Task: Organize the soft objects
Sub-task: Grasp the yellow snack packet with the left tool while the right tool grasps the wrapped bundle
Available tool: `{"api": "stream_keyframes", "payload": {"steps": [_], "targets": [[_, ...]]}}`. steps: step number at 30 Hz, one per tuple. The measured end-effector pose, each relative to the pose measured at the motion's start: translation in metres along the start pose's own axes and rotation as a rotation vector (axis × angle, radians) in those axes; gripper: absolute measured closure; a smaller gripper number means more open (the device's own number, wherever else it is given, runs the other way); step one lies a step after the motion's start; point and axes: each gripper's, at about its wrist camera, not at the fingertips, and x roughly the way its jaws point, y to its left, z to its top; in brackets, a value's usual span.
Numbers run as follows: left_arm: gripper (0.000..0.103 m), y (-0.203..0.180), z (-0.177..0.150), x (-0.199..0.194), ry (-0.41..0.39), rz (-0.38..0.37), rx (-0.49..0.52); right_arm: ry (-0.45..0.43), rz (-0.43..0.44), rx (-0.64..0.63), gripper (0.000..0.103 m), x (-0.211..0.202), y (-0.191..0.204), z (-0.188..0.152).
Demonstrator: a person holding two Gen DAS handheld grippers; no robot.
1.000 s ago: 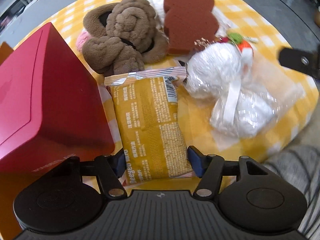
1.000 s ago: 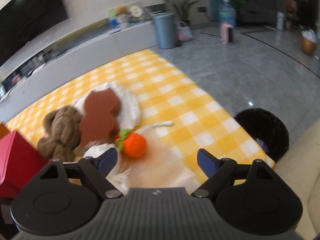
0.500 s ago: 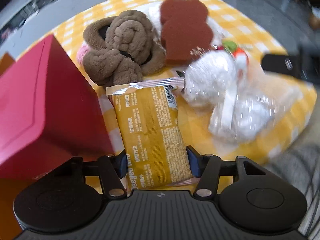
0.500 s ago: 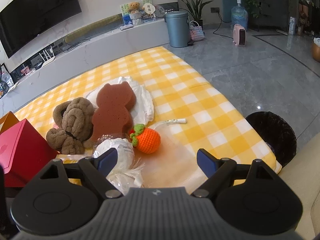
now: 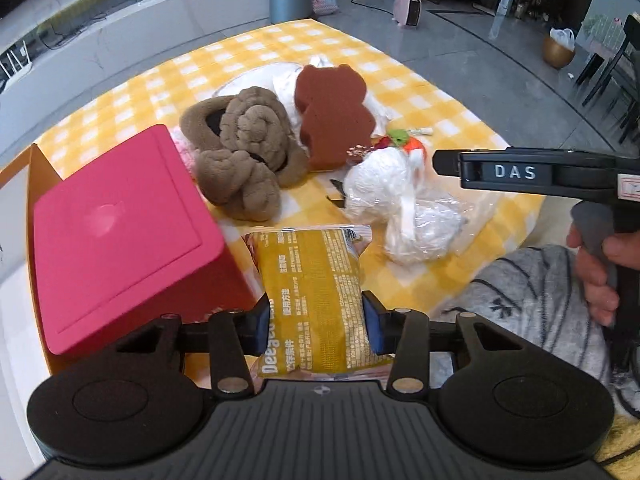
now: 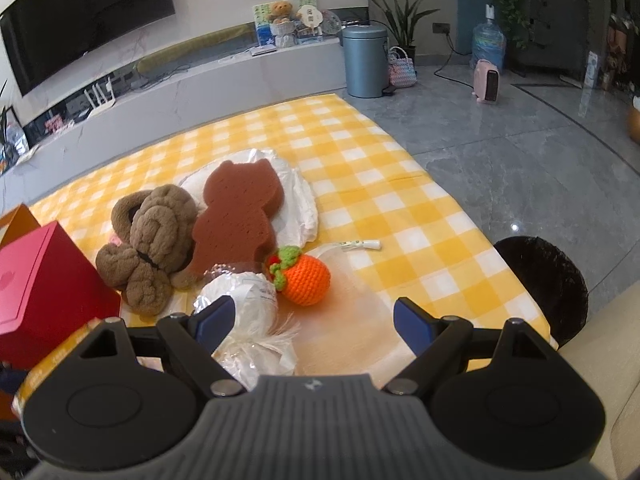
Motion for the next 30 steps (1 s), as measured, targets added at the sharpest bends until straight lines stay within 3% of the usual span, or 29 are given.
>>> {"api": "stream_keyframes", "payload": {"steps": [4,8,10,12,14,15,17,21,24,25,27,30], "targets": [[0.053,-0.006,-0.006,0.015,0.068,-0.006,0.003,0.009,0.014,-0.052,0.018,0.001,0.013,0.0],[0.053,-0.016,-0.016,0.027,0.078,0.004,0.034,0.063,-0.011,-0.201,0.018,0.013,0.039,-0.004],[0.051,-0.017,-0.016,0.032,0.058,0.007,0.04,0.095,-0.072,-0.274,0.018,0.021,0.051,-0.006],[0.044,-0.017,-0.014,0.037,0.054,0.022,0.038,0.13,-0.156,-0.336,0.019,0.03,0.061,-0.008],[0.036,-0.016,-0.008,0.047,0.087,0.039,0.021,0.147,-0.142,-0.368,0.02,0.034,0.065,-0.008],[0.037,-0.015,-0.005,0.051,0.104,0.032,0.007,0.149,-0.131,-0.374,0.02,0.035,0.066,-0.008],[0.051,-0.013,-0.003,0.051,0.119,-0.003,-0.011,0.156,-0.121,-0.379,0.02,0.036,0.068,-0.008],[0.055,-0.017,-0.003,0.041,0.093,0.007,0.014,0.239,-0.091,-0.416,0.02,0.051,0.073,-0.013],[0.055,-0.014,-0.006,0.03,0.061,0.002,0.027,0.234,-0.087,-0.421,0.021,0.052,0.075,-0.013],[0.055,-0.012,-0.006,0.025,0.054,-0.004,0.022,0.234,-0.082,-0.411,0.024,0.052,0.074,-0.013],[0.055,-0.007,-0.006,0.016,0.036,-0.02,0.006,0.23,-0.043,-0.381,0.047,0.05,0.07,-0.012],[0.056,0.002,-0.005,-0.001,-0.003,-0.033,-0.016,0.214,-0.013,-0.333,0.058,0.044,0.061,-0.011]]}}
